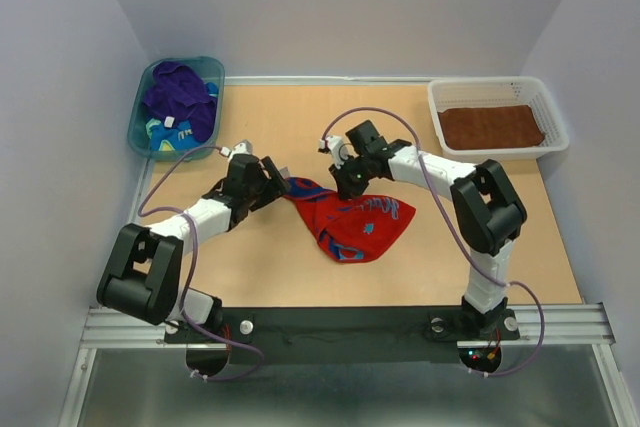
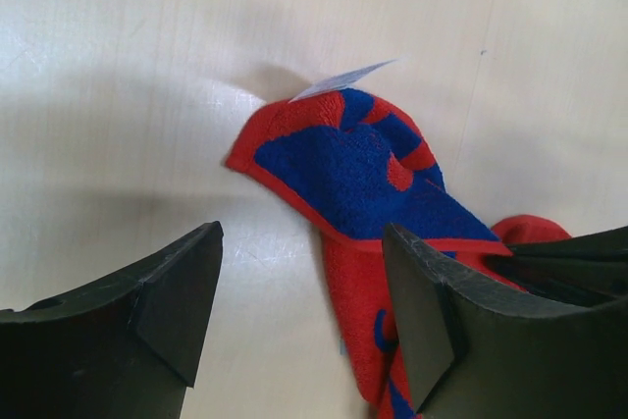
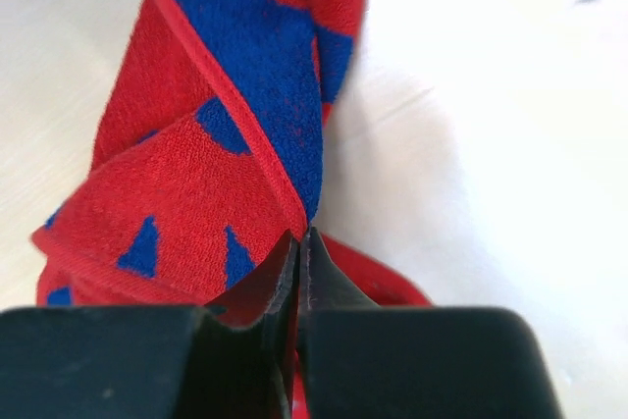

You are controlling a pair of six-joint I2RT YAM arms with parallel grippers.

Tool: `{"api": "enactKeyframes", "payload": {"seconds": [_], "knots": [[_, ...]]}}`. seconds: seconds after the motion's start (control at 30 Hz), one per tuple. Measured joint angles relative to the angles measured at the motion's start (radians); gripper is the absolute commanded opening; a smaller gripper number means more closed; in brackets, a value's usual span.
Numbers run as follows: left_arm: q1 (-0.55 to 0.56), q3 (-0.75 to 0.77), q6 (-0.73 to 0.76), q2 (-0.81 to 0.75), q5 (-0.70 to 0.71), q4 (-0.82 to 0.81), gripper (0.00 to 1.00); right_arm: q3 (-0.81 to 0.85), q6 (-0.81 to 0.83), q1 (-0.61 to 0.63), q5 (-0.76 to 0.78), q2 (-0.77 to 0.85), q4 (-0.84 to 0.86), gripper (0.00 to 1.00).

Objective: Fold and stack the towels
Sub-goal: Flatten out the crumpled towel

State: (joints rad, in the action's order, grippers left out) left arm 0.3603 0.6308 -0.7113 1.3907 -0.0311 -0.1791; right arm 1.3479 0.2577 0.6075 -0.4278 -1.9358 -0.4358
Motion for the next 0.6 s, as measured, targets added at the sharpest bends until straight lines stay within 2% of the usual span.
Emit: {"api": "enactKeyframes", "payload": {"seconds": [0.33, 0.6], "knots": [[-0.015, 0.000, -0.074, -0.014, -0.056, -0.021, 0.76, -0.001, -0.037, 0.000, 0.051, 0.222, -0.006, 0.00], [-0.015, -0.006, -0.195, 0.005, -0.138, -0.107, 0.77, -0.077, -0.069, 0.007, 0.061, 0.256, -0.014, 0.00]]}}
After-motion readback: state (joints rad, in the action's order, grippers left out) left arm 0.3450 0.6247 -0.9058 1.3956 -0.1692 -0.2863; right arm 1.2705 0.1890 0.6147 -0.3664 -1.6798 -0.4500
